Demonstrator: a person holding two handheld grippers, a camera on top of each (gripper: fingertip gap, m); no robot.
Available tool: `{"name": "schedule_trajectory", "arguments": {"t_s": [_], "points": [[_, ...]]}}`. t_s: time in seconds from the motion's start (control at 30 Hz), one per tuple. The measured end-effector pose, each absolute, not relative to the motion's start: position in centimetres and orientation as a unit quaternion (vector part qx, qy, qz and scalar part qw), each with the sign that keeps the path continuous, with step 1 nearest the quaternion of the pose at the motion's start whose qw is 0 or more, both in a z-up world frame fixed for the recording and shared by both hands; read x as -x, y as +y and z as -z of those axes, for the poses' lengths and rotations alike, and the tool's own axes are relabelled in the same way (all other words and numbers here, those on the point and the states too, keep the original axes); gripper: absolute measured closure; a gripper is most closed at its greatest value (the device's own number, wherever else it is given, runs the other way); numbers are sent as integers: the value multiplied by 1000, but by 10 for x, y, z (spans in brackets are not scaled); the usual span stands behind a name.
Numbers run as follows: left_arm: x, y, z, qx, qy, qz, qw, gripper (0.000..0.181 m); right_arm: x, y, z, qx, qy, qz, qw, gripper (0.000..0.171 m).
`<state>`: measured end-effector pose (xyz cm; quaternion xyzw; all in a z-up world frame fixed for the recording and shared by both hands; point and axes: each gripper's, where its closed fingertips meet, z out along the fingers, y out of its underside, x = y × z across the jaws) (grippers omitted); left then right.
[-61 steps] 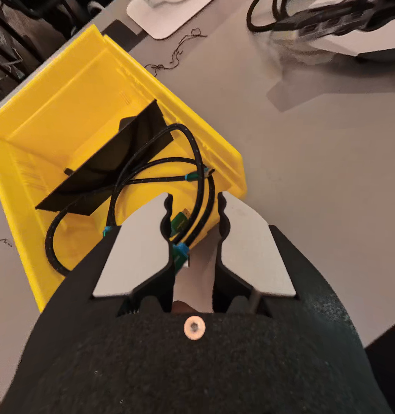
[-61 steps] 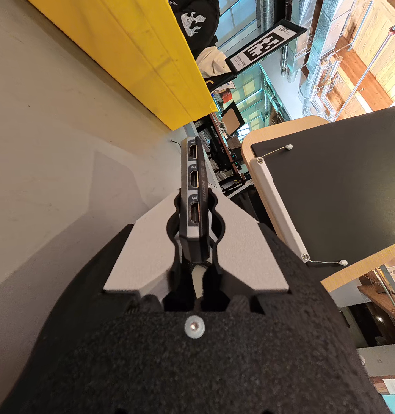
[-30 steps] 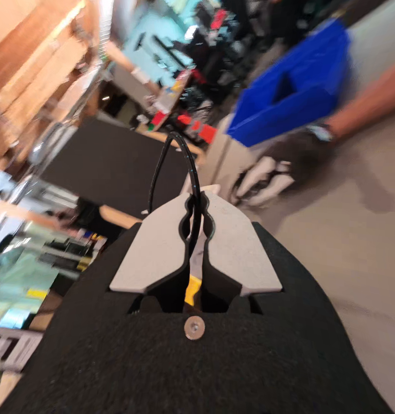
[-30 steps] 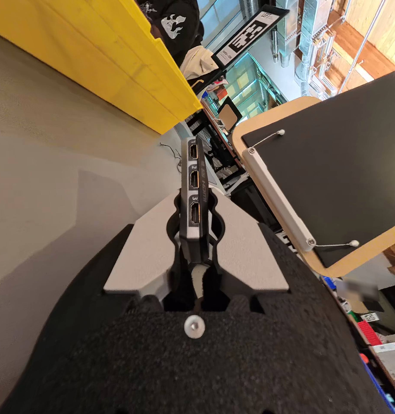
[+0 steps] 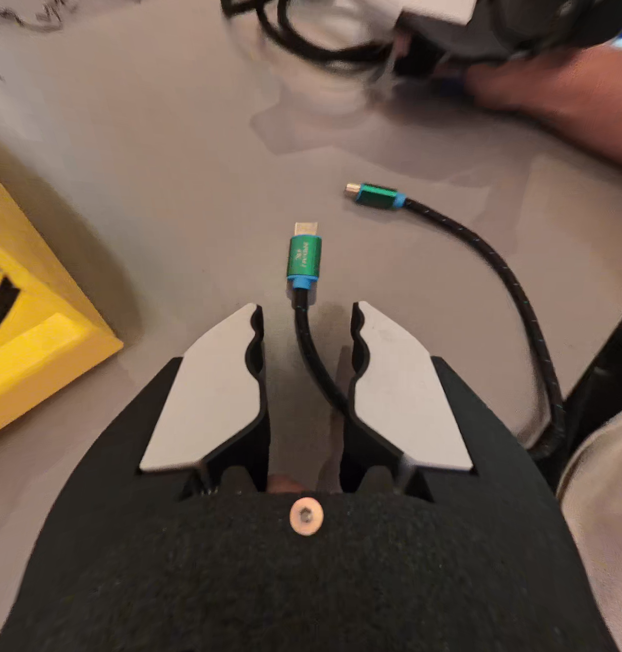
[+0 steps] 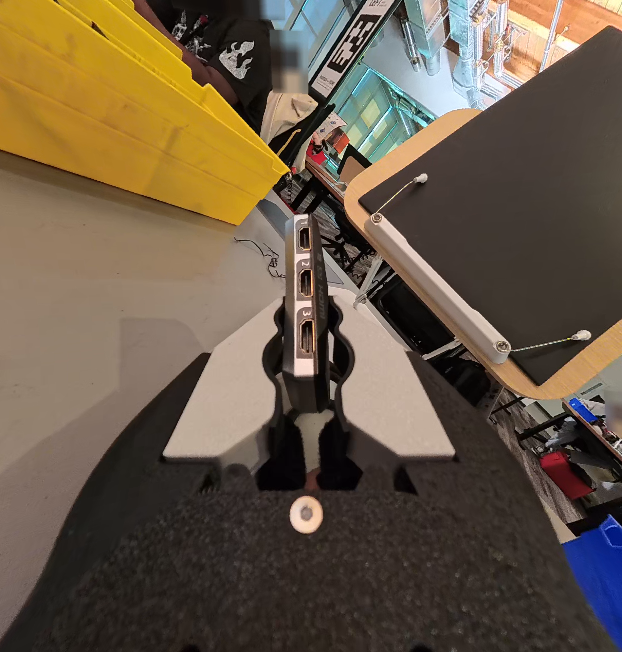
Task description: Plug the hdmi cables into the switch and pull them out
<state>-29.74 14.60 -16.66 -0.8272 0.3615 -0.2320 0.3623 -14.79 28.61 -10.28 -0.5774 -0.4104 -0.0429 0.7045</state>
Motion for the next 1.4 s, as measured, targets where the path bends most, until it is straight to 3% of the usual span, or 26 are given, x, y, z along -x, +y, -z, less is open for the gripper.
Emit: {"name": "schedule_trajectory", "arguments": {"t_s": [0.17, 0.27, 0.47, 0.73, 0.97, 1.4], "points": [[292, 157, 186, 847, 360, 217, 325, 140, 148, 286, 103, 578, -410, 40, 704, 150], [286, 148, 188, 838, 387, 229, 308, 175, 147, 286, 102, 579, -408, 35, 705, 150], [287, 152, 187, 821, 454, 148, 313, 177, 151, 285, 105, 573, -420, 46, 702, 150], [257, 202, 119, 804, 474, 63, 355, 177, 157, 284, 112, 557, -445, 122, 691, 151], [234, 213, 118, 802, 489, 39, 340, 177, 172, 276, 127, 522, -515, 289, 615, 151], [231, 206, 133, 808, 495, 48, 316, 177, 183, 267, 130, 500, -547, 335, 582, 151]]}}
